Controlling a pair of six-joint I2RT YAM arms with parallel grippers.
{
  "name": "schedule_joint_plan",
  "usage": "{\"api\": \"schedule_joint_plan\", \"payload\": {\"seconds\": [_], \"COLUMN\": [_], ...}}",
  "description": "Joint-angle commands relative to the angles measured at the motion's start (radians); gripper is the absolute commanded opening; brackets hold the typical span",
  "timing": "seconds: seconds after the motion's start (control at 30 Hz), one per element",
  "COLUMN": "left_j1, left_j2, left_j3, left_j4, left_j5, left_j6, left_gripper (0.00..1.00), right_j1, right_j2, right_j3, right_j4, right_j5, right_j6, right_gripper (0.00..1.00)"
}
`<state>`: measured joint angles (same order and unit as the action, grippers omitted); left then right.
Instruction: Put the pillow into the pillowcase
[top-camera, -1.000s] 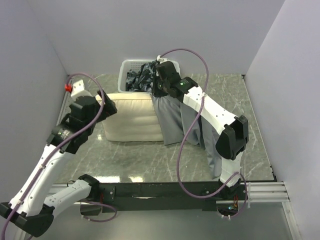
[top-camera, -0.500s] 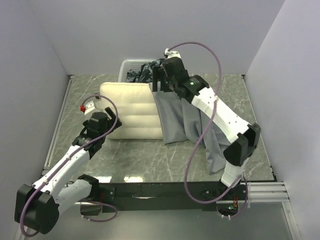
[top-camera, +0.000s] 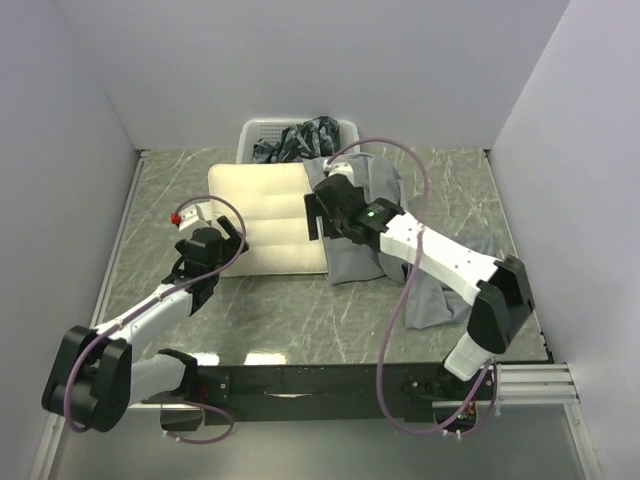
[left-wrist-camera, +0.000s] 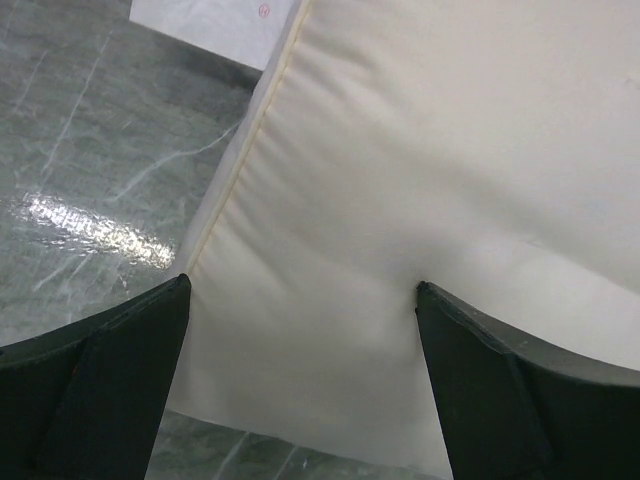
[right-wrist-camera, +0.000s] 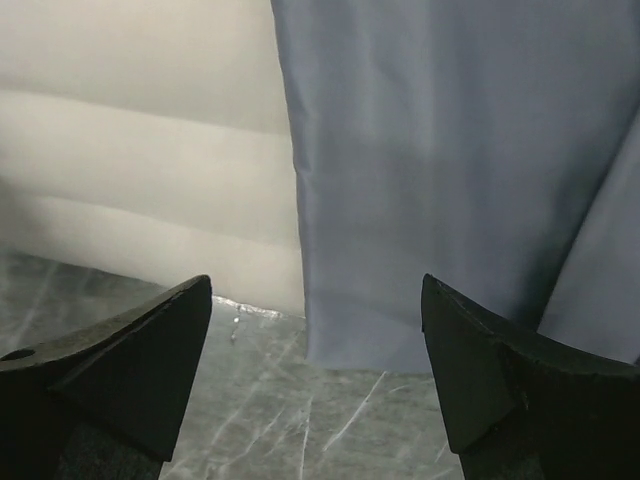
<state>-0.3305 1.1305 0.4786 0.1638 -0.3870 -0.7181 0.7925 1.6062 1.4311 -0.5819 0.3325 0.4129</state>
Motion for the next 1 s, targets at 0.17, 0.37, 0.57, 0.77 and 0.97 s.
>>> {"api": "schedule_joint_plan", "payload": {"seconds": [0.17, 0.37, 0.57, 0.77, 0.97], "left_j1": [0.005, 0.005, -0.021, -0.156, -0.242], "left_j2": [0.077, 0.133, 0.013, -0.202, -0.328], "left_j3": [-0.012, 0.006, -0.018, 0.070, 0.188], "left_j4": [0.097, 0.126, 0.122, -0.019, -0.160], "left_j5": [0.005, 0.089, 0.244, 0.244, 0.197], "left_j6": [-0.006, 0.006, -0.017, -0.046, -0.098], "left_gripper": [1.00, 0.18, 0.01, 0.01, 0.01], "right_j1": [0.005, 0.007, 0.059, 0.223, 0.267], "right_j2": [0.146, 0.190, 0.172, 0.201, 0.262], "right_j3": [-0.026, -0.005, 0.136, 0.395, 0.638], "right_j4": [0.062, 0.034, -0.059, -0.137, -0.206], "right_j5": [0.088, 0.112, 0.074, -0.019, -0.115], "right_j6": [0.041, 0.056, 0.046, 0.037, 0.040], "right_gripper": [0.87, 0.58, 0.01, 0.00, 0.00]}}
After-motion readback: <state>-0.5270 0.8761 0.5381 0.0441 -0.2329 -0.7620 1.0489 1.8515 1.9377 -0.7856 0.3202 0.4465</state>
